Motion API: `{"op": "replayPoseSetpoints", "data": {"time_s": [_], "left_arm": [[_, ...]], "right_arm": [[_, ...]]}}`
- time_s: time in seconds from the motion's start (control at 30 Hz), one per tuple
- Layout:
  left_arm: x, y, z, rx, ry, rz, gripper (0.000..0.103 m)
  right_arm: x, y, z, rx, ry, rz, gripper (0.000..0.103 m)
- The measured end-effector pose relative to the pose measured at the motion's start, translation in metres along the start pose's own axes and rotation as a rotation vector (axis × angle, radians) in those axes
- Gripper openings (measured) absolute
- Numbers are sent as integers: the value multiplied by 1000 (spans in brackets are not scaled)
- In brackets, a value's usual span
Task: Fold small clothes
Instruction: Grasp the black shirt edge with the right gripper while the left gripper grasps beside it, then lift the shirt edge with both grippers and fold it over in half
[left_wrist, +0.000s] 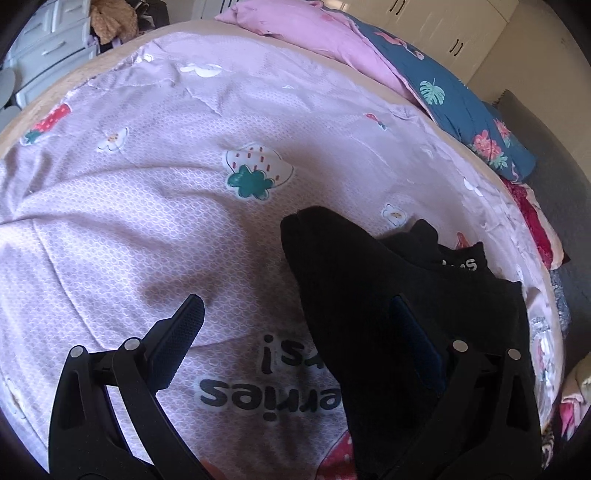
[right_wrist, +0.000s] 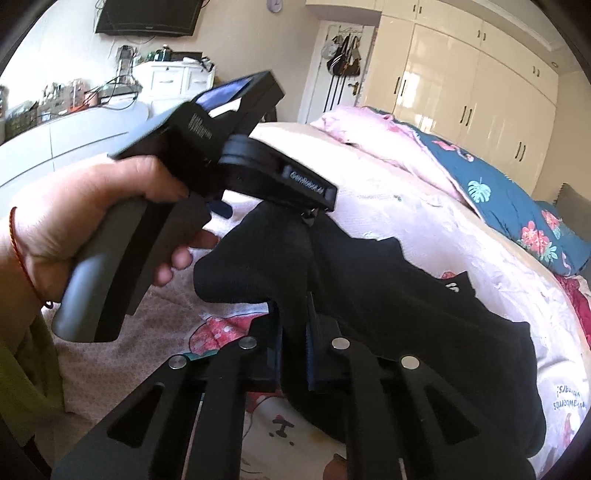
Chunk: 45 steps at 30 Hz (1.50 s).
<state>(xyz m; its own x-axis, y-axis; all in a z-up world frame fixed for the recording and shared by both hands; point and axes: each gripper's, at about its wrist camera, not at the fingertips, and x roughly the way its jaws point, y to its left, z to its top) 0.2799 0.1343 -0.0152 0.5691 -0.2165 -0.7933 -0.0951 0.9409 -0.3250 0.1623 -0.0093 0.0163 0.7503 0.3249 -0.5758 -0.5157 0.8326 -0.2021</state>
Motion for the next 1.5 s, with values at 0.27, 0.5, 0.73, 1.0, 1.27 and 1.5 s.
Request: {"op": "replayPoseSetpoints", "data": {"time_s": [0.27, 0.5, 0.73, 1.0, 1.27, 1.5], "left_arm": [[0, -7, -4, -3, -17, -48, 91], [1, -29, -12, 36, -9, -110, 28], [-29, -64, -14, 75, -96, -138, 9], [-55, -140, -8, 164, -127, -144, 7], [-48, -216, -13, 256, -87, -146, 7], [-18, -264, -26, 296, 5, -147, 7]], "right_arm": [[-5, -6, -2, 34, -6, 9, 8], [-12, -8, -6, 50, -19, 5, 7], [-37, -26, -11, 128, -73, -21, 7], [-75, -73, -21, 277, -113, -63, 7], [-103, -131, -45, 508, -118, -74, 7], [-112, -167, -77, 638, -87, -95, 7]]}}
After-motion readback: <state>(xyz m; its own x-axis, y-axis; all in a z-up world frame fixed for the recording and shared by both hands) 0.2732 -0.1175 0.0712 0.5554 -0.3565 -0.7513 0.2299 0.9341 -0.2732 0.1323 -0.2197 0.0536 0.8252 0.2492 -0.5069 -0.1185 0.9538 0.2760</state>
